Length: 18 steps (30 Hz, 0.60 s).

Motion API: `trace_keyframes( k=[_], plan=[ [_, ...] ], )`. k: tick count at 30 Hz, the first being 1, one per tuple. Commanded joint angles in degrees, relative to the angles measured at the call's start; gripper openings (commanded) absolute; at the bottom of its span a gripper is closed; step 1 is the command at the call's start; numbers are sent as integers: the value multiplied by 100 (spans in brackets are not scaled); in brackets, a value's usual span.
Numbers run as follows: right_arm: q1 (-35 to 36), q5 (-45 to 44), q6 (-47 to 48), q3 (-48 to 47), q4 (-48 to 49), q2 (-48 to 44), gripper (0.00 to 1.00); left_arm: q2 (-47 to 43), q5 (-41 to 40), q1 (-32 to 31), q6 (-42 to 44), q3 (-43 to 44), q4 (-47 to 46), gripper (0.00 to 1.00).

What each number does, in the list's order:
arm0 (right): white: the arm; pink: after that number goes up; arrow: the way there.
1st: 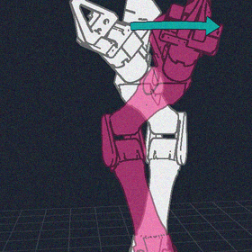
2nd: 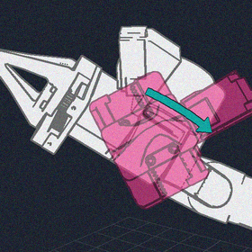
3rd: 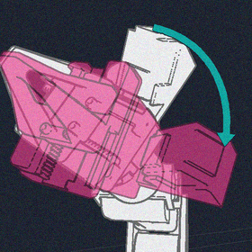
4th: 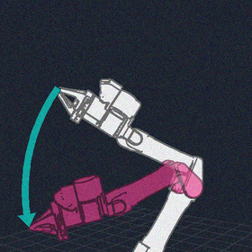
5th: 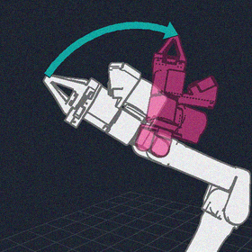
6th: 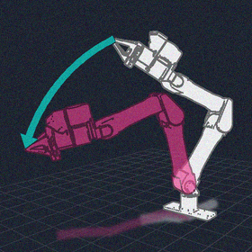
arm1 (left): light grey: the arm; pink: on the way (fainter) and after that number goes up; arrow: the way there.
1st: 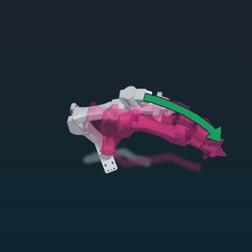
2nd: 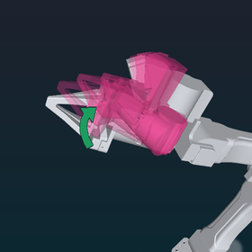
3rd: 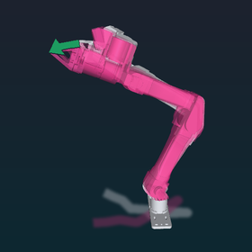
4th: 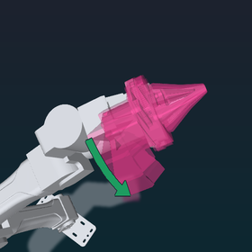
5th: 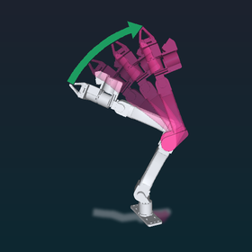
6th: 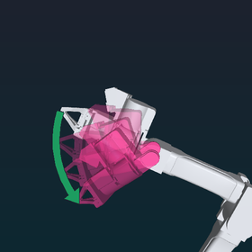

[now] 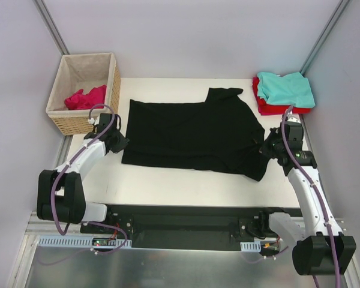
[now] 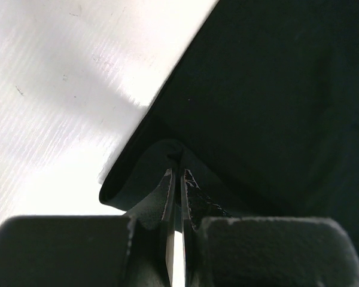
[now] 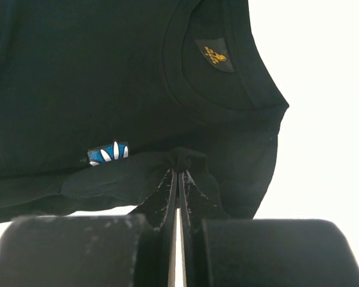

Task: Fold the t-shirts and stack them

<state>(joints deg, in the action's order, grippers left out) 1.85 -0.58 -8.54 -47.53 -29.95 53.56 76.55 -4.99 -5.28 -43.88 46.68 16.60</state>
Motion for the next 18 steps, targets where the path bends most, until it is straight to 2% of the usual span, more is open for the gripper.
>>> trace_keyframes(
  k=[1,3,4,7,18],
  plan=[
    [-62,5,-87,7,446,224,1,263,-186,-35,37,237,-157,5],
    [-53,5,-78,-20,517,295,1,386,-256,-43,11,254,-209,20],
    [-62,136,-87,-20,534,365,1,448,-274,-43,2,254,-227,43],
    [-62,216,-131,-46,614,497,1,518,-327,-52,-24,272,-280,99],
    [-62,356,-236,-432,763,1190,1,176,-274,-149,-42,140,-298,99]
  ],
)
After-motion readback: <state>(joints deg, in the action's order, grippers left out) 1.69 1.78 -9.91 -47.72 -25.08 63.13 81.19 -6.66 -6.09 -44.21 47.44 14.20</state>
